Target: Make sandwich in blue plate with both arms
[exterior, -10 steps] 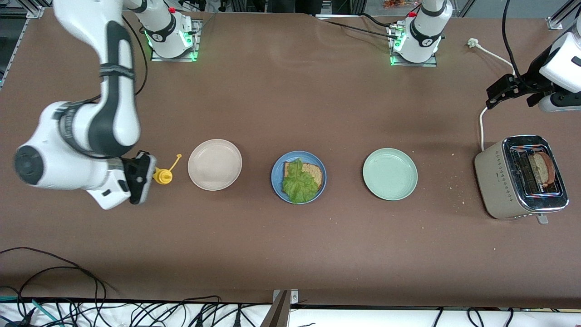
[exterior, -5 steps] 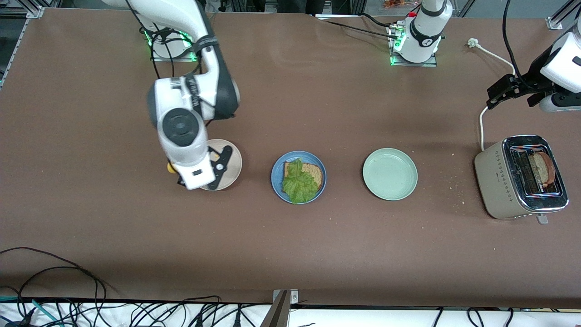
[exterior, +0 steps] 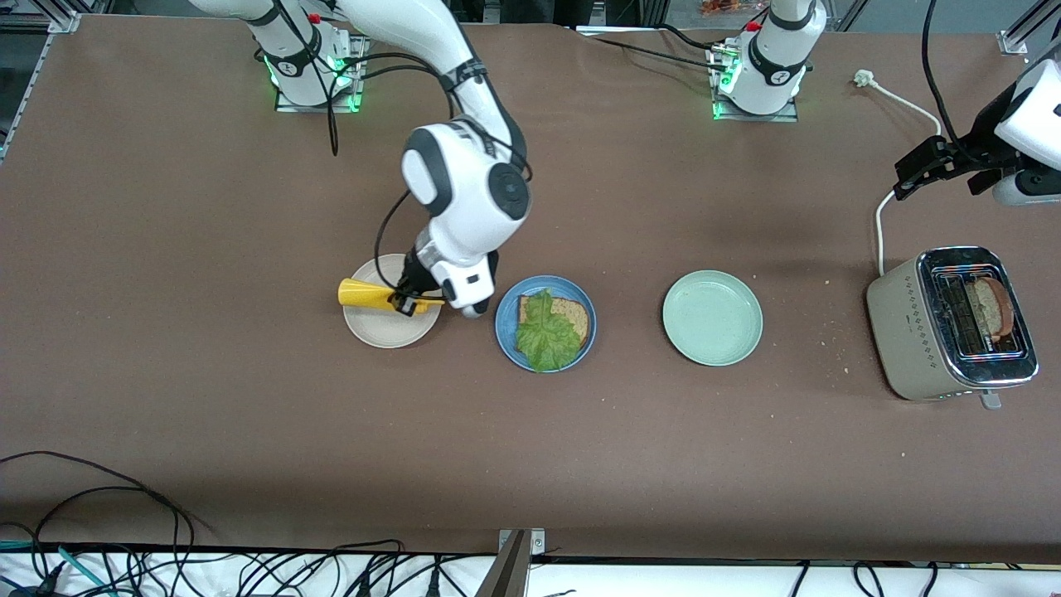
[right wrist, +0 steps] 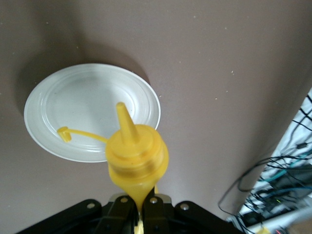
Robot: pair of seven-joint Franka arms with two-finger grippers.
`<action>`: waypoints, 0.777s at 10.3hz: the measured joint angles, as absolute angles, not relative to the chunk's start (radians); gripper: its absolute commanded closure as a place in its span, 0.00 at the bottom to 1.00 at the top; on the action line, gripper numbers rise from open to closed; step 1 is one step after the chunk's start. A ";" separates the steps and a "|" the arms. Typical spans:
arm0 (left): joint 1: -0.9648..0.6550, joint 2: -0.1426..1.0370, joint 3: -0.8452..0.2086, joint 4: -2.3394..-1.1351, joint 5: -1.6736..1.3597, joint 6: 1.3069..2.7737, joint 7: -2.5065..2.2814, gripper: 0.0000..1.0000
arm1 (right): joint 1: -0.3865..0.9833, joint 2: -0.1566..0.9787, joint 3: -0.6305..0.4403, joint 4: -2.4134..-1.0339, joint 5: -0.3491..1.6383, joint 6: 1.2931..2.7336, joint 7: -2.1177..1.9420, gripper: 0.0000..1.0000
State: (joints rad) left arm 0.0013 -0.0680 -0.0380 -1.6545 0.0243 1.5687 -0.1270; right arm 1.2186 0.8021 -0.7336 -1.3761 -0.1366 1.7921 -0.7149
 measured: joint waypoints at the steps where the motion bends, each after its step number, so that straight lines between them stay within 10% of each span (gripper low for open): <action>1: 0.005 -0.068 -0.037 -1.654 0.024 1.569 -0.128 0.00 | 1.255 0.833 -0.733 -1.376 -0.189 1.792 -0.674 0.95; 8: 0.066 -0.031 -0.035 -1.654 0.013 1.592 -0.127 0.00 | 1.365 0.903 -0.739 -1.371 -0.376 1.792 -0.634 0.93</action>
State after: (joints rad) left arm 0.0659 -0.0308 -0.0345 -1.6542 0.0128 1.5918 -0.1271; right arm 1.3648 0.9034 -0.7385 -1.3710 -0.3759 1.7919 -0.6340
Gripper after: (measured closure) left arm 0.000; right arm 0.943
